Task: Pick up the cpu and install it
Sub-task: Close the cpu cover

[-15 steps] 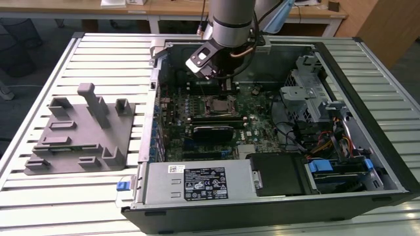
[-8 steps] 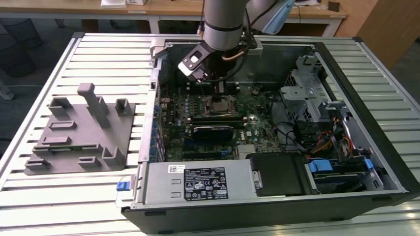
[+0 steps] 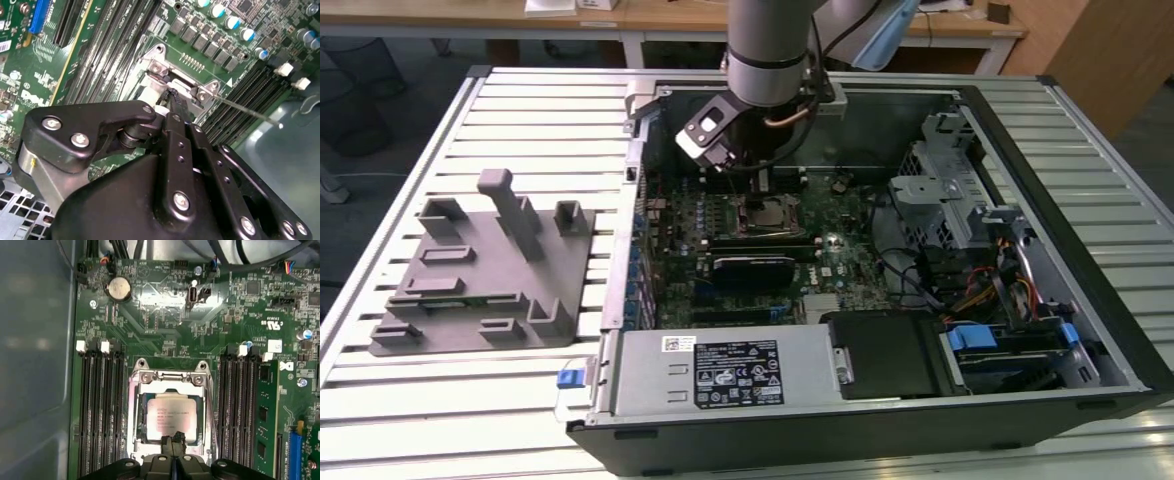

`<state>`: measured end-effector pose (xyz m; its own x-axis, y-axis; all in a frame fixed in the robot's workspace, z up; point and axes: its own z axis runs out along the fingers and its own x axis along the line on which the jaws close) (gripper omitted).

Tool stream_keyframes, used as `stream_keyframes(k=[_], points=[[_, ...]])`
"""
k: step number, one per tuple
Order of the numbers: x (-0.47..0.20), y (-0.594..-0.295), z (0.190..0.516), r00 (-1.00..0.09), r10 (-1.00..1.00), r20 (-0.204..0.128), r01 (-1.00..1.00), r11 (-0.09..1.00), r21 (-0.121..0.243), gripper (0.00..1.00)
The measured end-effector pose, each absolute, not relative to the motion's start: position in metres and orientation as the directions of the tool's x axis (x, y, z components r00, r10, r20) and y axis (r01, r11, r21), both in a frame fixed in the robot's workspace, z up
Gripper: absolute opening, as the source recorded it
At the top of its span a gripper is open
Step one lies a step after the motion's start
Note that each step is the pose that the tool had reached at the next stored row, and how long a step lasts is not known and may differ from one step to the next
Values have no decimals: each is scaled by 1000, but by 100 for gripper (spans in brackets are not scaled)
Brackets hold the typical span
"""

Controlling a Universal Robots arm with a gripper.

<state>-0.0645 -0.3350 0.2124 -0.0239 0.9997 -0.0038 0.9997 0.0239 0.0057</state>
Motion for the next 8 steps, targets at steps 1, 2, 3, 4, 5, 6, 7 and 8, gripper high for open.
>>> stream_keyframes(k=[1,2,3,4,5,6,7,8], points=[[-65,-335,211,-25,1000,-4,1000,25,6,11],[-65,-335,210,-26,1000,-4,1000,26,6,11],[-65,-335,209,-28,1000,-4,1000,28,6,11],[-65,-335,208,-29,1000,-4,1000,29,6,11],[-65,-335,208,-30,1000,-4,1000,30,6,11],[-65,-335,207,-32,999,-4,999,32,6,11],[-65,-335,206,-33,999,-4,999,33,6,11],[-65,-335,205,-34,999,-4,999,34,6,11]])
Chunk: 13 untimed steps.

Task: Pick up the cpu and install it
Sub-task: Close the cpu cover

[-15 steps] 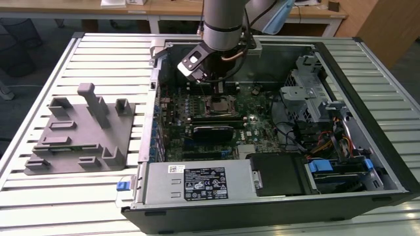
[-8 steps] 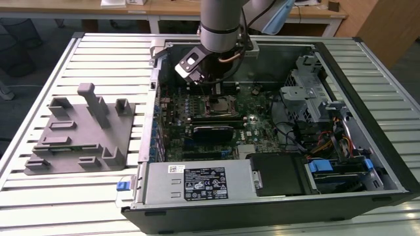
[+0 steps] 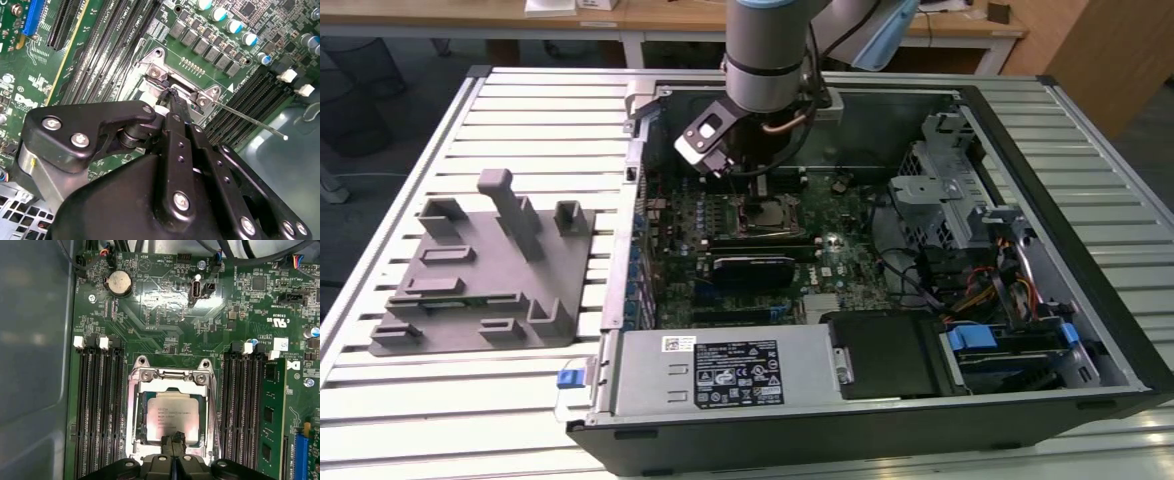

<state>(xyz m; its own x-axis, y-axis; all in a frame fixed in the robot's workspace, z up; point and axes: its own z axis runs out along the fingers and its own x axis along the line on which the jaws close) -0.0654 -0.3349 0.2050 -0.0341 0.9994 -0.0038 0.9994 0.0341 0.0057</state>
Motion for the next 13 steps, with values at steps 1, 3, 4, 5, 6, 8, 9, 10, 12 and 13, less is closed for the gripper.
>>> stream_keyframes(k=[1,3,4,5,6,8,9,10,12,13], points=[[-65,-335,204,-35,999,-4,999,35,6,11],[-65,-335,201,-37,999,-4,999,37,6,11],[-65,-335,201,-37,999,-4,999,37,6,11],[-65,-335,200,-38,999,-4,999,38,6,11],[-65,-335,200,-38,999,-4,999,38,6,11],[-65,-335,199,-39,999,-4,999,39,5,11],[-65,-335,199,-39,999,-5,999,39,5,11],[-65,-335,198,-39,999,-5,999,39,5,11],[-63,-335,198,-40,999,-5,999,40,5,11],[-62,-335,198,-40,999,-3,999,40,6,11]])
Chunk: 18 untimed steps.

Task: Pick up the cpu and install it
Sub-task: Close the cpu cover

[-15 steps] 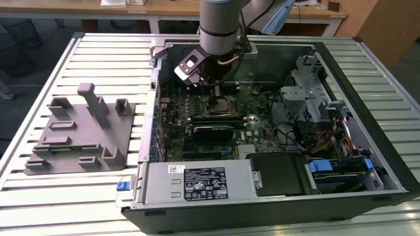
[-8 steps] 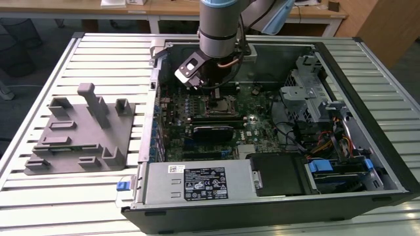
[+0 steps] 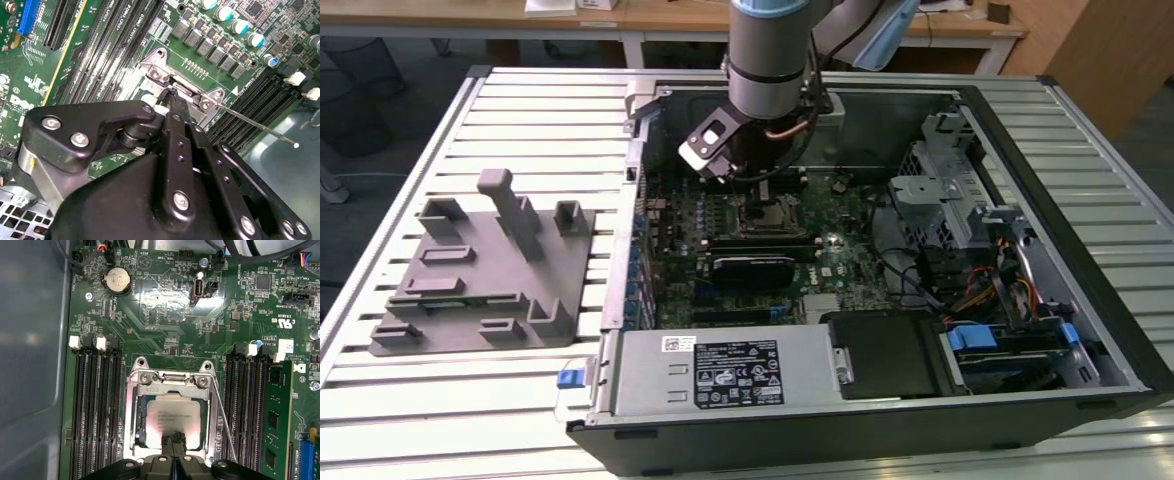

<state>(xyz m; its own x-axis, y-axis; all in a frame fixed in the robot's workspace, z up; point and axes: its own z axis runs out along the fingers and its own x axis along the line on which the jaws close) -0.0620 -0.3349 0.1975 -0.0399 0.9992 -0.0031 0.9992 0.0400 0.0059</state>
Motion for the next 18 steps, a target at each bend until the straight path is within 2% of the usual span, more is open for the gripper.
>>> stream_keyframes(k=[7,13,18], points=[[-58,-335,199,-40,999,4,999,40,8,11],[-58,-335,220,-40,999,10,999,40,6,11],[-57,-337,224,-40,999,22,999,40,6,11]])
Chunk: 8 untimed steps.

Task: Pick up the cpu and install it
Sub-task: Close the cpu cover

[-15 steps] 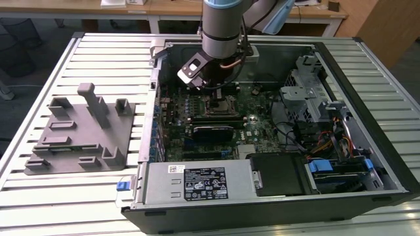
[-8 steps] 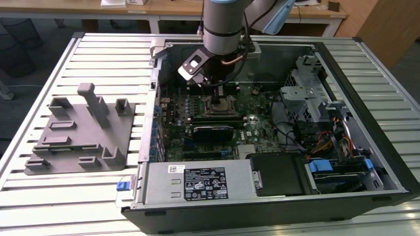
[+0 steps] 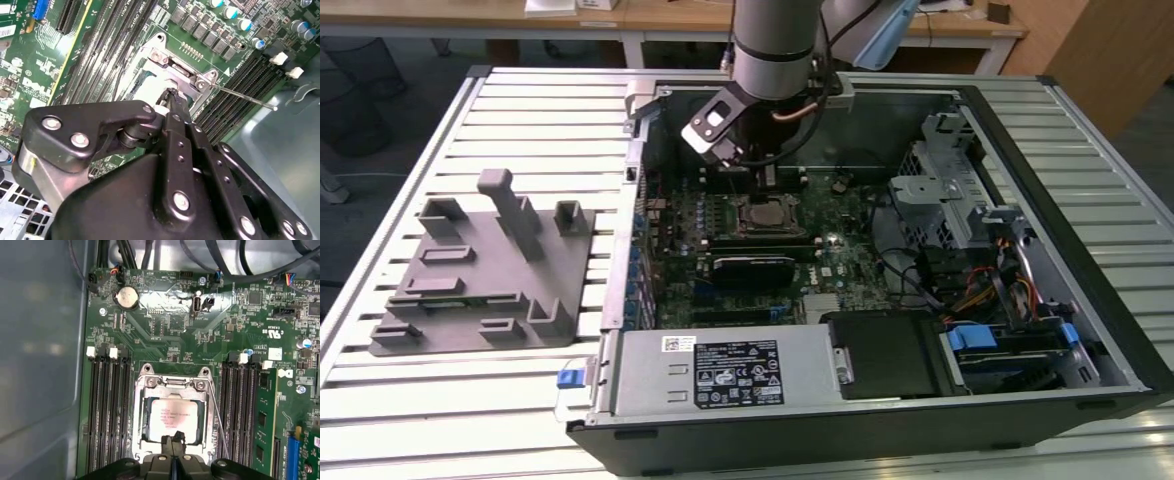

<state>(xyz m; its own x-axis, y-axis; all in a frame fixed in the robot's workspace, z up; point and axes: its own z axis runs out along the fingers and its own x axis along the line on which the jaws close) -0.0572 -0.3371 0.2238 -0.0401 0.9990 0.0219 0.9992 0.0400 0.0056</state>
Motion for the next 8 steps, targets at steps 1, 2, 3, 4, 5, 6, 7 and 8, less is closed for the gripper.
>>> stream_keyframes(k=[1,2,3,4,5,6,7,8], points=[[-55,-337,224,-40,999,22,999,40,5,11],[-53,-337,224,-40,999,23,999,40,4,11],[-53,-337,224,-40,999,23,999,40,4,11],[-53,-337,224,-40,999,23,999,40,4,11],[-53,-337,224,-41,999,23,999,41,4,11],[-53,-337,224,-42,999,23,999,42,4,11],[-52,-337,224,-43,999,23,999,43,4,11],[-51,-337,224,-43,999,23,999,43,3,11]])
